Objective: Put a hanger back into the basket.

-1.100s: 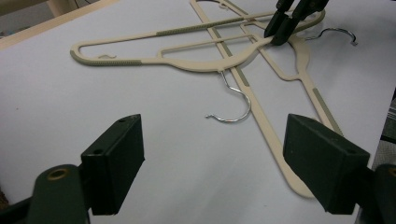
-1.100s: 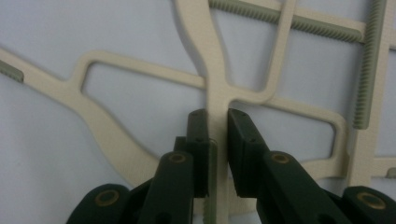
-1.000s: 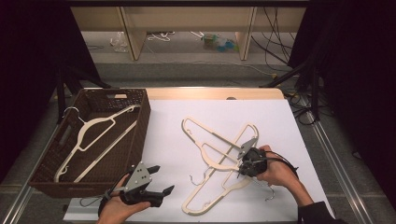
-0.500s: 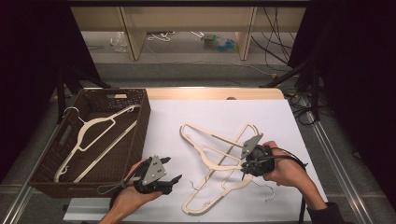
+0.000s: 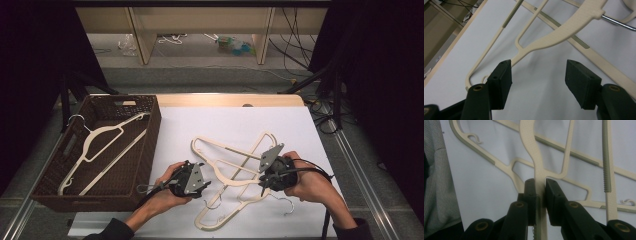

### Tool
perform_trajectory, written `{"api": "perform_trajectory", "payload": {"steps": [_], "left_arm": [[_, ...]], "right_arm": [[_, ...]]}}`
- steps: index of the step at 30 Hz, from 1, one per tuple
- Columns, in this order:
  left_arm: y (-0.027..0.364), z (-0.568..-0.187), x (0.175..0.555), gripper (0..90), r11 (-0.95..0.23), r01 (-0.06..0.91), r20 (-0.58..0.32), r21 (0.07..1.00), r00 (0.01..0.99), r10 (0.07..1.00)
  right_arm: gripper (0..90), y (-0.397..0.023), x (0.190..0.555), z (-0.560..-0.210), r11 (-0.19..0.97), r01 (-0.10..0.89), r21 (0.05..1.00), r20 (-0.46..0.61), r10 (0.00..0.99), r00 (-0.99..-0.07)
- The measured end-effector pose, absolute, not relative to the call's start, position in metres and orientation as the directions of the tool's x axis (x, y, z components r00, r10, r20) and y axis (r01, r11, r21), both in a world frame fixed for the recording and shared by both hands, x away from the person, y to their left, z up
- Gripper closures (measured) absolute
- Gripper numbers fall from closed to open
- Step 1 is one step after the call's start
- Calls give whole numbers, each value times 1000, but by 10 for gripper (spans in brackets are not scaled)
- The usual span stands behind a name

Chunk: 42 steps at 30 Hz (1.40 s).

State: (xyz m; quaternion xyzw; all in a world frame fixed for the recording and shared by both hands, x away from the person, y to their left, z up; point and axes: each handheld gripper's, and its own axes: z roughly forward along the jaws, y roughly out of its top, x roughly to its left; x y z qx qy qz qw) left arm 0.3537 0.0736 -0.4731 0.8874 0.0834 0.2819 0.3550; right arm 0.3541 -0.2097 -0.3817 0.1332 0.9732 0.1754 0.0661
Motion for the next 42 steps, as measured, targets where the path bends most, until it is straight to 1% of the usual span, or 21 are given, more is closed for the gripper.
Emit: {"api": "perform_trajectory", "payload": {"steps": [2, 3, 6, 9, 12, 14, 17, 19, 21, 22, 23, 25, 27, 31, 33, 34, 40, 41, 42], "left_arm": [[67, -474, 355, 393, -741, -70, 459, 668, 822, 337], [64, -475, 356, 392, -739, -73, 452, 670, 829, 329], [52, -477, 358, 385, -763, -124, 485, 634, 833, 267], [43, -478, 360, 397, -757, -162, 499, 633, 833, 239], [38, -480, 363, 444, -765, -206, 520, 610, 832, 191], [36, -480, 366, 514, -760, -225, 516, 610, 840, 165], [36, -478, 367, 571, -758, -288, 557, 586, 822, 119], [37, -474, 366, 614, -751, -319, 571, 578, 816, 93], [39, -469, 367, 655, -734, -331, 569, 593, 817, 91], [41, -463, 368, 675, -740, -349, 577, 575, 814, 65], [41, -461, 368, 699, -717, -344, 567, 607, 819, 86], [42, -453, 369, 739, -695, -347, 558, 629, 825, 93], [42, -445, 368, 773, -694, -379, 569, 612, 821, 53], [41, -441, 367, 794, -693, -401, 578, 599, 815, 28], [40, -440, 366, 797, -686, -400, 574, 608, 818, 32], [40, -439, 367, 795, -695, -402, 576, 596, 817, 21], [40, -438, 366, 785, -654, -405, 558, 639, 830, 31], [39, -438, 366, 782, -653, -408, 557, 638, 830, 26], [39, -438, 366, 784, -664, -418, 564, 620, 826, 6]], "right_arm": [[804, -210, 353, -382, 899, 236, 368, -88, 287, -954], [804, -210, 353, -382, 900, 237, 366, -84, 286, -955], [804, -210, 353, -382, 898, 233, 372, -89, 285, -954], [804, -211, 353, -382, 901, 221, 374, -93, 274, -957], [804, -211, 353, -382, 901, 217, 375, -93, 269, -959], [804, -212, 353, -381, 901, 220, 375, -92, 272, -958], [805, -213, 353, -381, 904, 226, 364, -84, 274, -958], [805, -215, 354, -381, 899, 220, 378, -95, 274, -957], [807, -217, 354, -381, 900, 220, 377, -96, 274, -957], [808, -218, 355, -381, 898, 224, 378, -86, 275, -958], [810, -220, 356, -382, 897, 217, 384, -85, 269, -959], [815, -223, 358, -383, 897, 223, 382, -75, 271, -960], [821, -226, 359, -385, 896, 222, 385, -73, 270, -960], [823, -230, 361, -385, 888, 224, 400, -67, 272, -960], [822, -232, 361, -384, 886, 225, 404, -64, 273, -960], [822, -233, 361, -384, 886, 225, 405, -64, 273, -960], [823, -236, 362, -384, 888, 218, 405, -59, 264, -963], [841, -237, 362, -384, 885, 220, 410, -58, 266, -962], [878, -237, 363, -384, 881, 224, 416, -51, 269, -962]]}}
